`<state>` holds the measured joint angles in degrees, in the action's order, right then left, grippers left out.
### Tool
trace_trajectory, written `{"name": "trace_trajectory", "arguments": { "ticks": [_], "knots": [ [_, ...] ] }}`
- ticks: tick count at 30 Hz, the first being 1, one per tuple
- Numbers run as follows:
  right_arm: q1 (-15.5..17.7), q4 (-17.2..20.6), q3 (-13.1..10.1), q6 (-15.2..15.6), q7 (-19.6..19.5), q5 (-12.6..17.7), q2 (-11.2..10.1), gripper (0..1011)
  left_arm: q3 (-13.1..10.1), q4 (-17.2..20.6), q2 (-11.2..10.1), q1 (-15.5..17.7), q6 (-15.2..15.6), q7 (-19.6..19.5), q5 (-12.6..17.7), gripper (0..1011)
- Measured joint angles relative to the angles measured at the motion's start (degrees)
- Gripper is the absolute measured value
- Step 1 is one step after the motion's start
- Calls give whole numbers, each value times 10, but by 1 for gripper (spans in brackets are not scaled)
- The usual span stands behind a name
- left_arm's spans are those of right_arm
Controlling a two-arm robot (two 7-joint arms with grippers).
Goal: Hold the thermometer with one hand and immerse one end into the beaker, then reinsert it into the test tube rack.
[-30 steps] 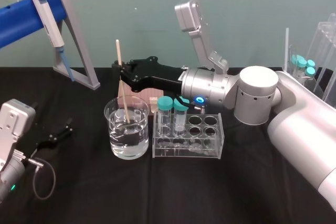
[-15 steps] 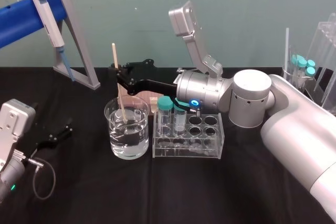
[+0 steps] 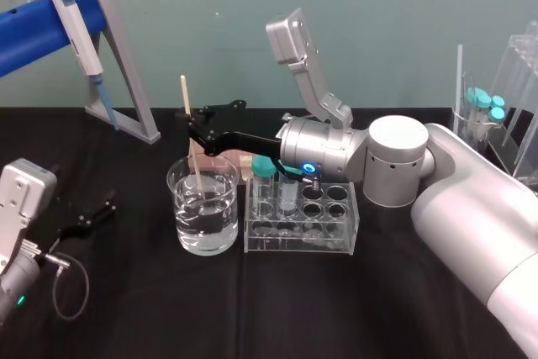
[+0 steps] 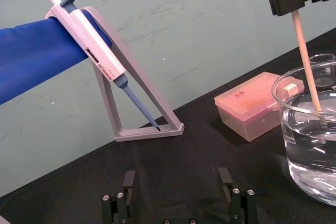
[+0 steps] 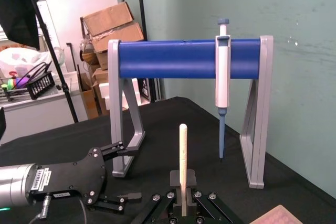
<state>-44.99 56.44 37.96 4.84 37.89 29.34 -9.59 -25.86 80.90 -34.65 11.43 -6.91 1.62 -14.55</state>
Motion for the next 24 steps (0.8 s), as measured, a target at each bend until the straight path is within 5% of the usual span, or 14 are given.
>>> {"name": "trace_trajectory", "arguments": {
  "ticks": [24],
  "knots": [
    [-1,-7,-2,4,5,-4,5,48,0,0,0,0,0,0,0,1004]
  ]
}}
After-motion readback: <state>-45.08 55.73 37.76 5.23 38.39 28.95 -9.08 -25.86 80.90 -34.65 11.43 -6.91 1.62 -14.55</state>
